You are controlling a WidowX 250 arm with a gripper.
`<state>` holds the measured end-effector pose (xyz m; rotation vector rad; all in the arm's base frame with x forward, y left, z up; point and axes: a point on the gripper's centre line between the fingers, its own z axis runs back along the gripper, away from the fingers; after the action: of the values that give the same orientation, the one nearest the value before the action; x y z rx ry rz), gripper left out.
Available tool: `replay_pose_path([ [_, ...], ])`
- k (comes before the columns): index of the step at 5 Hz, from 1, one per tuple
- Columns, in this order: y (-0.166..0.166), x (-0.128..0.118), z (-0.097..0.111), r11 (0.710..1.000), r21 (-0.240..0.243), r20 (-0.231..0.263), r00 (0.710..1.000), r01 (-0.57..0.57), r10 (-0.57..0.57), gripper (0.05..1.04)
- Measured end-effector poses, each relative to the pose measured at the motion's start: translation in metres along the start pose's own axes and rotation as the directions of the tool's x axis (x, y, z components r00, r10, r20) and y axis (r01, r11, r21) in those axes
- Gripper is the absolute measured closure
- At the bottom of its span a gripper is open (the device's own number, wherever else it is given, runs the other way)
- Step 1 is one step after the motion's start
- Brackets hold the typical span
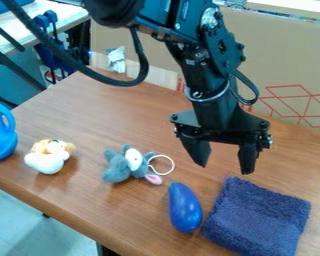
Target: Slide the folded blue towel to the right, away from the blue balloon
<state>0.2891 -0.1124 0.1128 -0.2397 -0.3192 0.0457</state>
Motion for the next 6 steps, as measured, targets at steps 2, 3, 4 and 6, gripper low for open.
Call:
replay_pose_path([
  [2,-0.003,-0.003,-0.026,0.996,0.088,-0.003,1.0,-0.023,0.023,0.083],
  [3,-0.017,0.003,-0.037,0.996,0.089,-0.01,1.0,0.01,-0.009,0.083],
  [4,-0.022,0.001,-0.047,0.994,0.103,-0.067,0.997,0.035,-0.028,0.083],
  [6,-0.007,-0.024,-0.067,0.992,0.123,-0.294,0.955,0.008,0.028,0.083],
])
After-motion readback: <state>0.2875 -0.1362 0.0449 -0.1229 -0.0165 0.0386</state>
